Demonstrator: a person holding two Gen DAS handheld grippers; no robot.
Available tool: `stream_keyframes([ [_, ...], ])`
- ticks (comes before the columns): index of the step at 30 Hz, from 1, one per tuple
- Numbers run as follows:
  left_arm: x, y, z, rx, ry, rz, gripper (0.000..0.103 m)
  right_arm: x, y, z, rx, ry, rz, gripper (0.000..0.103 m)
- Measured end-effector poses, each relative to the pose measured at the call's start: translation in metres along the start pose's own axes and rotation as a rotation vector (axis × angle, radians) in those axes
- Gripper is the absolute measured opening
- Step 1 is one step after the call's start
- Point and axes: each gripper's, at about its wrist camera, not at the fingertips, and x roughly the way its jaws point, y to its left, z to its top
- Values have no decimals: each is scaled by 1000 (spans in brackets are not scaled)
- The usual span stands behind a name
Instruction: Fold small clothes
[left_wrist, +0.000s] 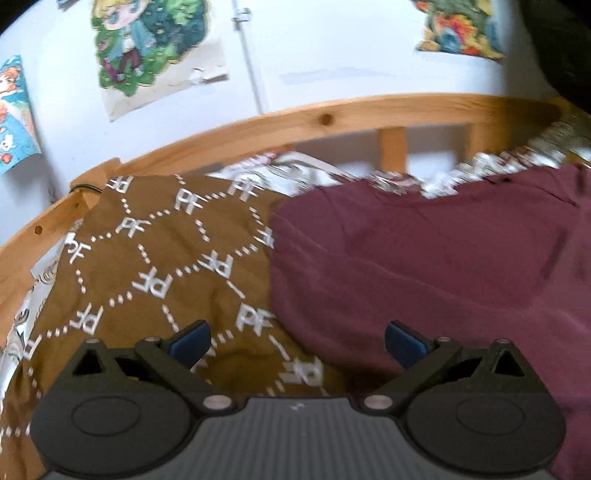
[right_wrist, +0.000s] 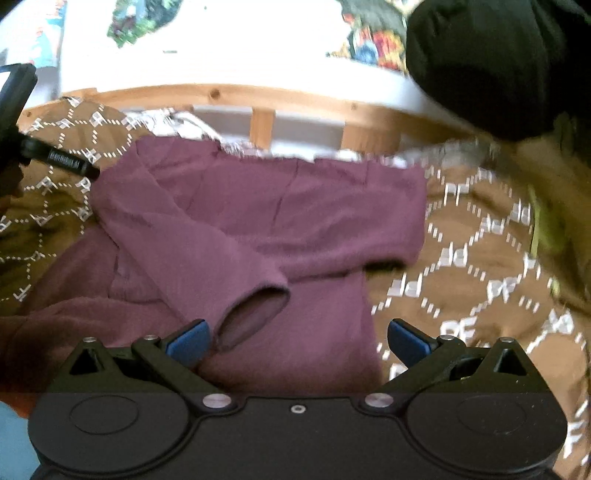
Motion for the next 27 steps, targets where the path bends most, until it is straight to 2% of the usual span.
stream_keyframes([
  [3, -20, -11, -12, 22, 38, -38, 102, -12, -5, 4, -43, -49, 9, 102],
  [7, -42, -20, -33, 21, 87, -77, 102, -24, -10, 2, -105, -54, 44, 102],
  [12, -52, -27, -41, -8, 170, -139, 102, -37, -13, -15, -276, -3, 97, 102],
  [15, -57, -30, -40, -5, 160, -155, 102, -37, -11, -27, -341, 57, 113, 102],
  [19, -56, -33, -44, 11, 168, -153, 102, -32, -3, -40, -392, 126, 122, 102],
  [24, -51, -29, -43, -16, 190, -183, 102, -24, 11, -47, -421, 161, 160, 102],
  [27, -49, -26, -43, -30, 198, -198, 102, -16, 14, -43, -413, 159, 148, 102],
])
